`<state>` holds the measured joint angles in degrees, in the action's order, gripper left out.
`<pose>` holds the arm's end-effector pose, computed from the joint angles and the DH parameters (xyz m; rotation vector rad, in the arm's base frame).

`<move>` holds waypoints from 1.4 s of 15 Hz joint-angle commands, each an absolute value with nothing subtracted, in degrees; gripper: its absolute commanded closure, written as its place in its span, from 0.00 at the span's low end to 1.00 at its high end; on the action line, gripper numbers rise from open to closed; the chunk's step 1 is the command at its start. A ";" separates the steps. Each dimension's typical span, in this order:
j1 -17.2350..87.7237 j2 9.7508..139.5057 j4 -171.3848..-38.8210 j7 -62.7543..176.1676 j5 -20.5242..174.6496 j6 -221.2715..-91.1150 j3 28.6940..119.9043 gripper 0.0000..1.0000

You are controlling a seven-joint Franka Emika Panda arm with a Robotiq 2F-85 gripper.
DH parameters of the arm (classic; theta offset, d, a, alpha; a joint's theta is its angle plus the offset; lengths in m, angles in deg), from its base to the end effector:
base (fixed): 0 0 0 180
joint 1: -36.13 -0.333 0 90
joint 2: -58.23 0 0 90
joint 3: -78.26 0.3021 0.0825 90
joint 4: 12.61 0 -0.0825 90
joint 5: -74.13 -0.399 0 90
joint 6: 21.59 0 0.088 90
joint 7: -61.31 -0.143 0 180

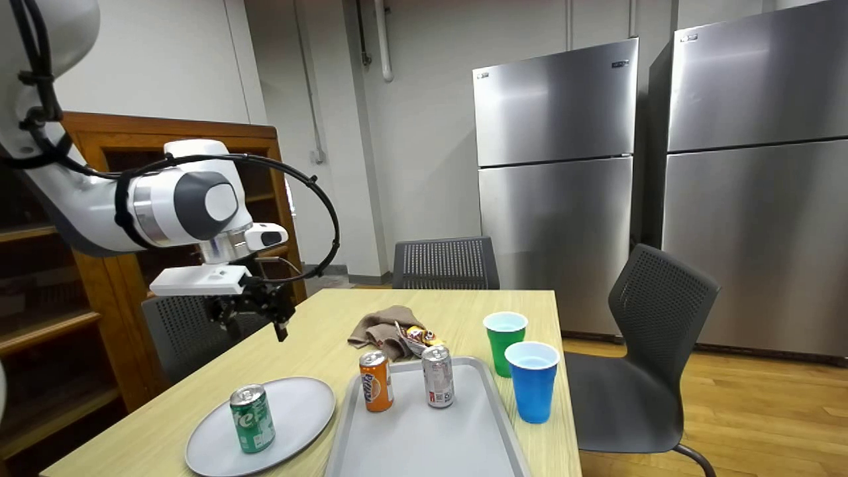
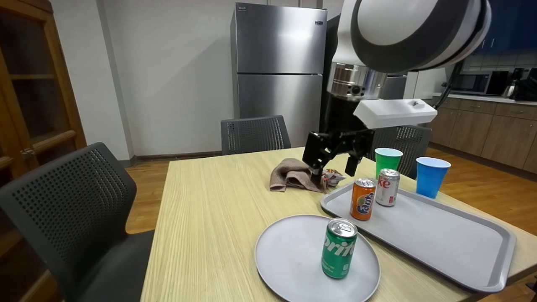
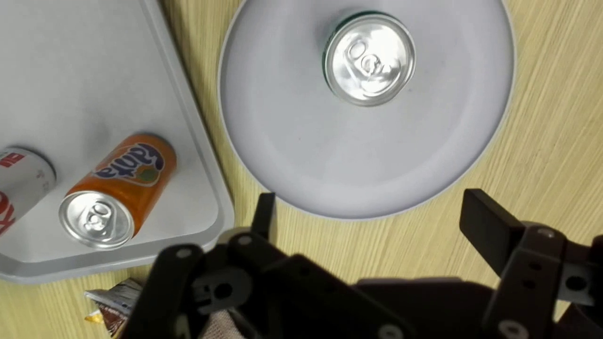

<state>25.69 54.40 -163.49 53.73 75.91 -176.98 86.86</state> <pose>0.4314 0.1482 0.2209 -3.1040 -0.3549 -0.2293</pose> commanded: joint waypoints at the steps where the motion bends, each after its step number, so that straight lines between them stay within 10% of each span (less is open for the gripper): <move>1: 24.81 51.27 -166.46 54.80 75.13 -173.52 88.44 0.00; 21: 23.88 58.78 -168.10 53.75 75.09 -177.27 89.62 0.00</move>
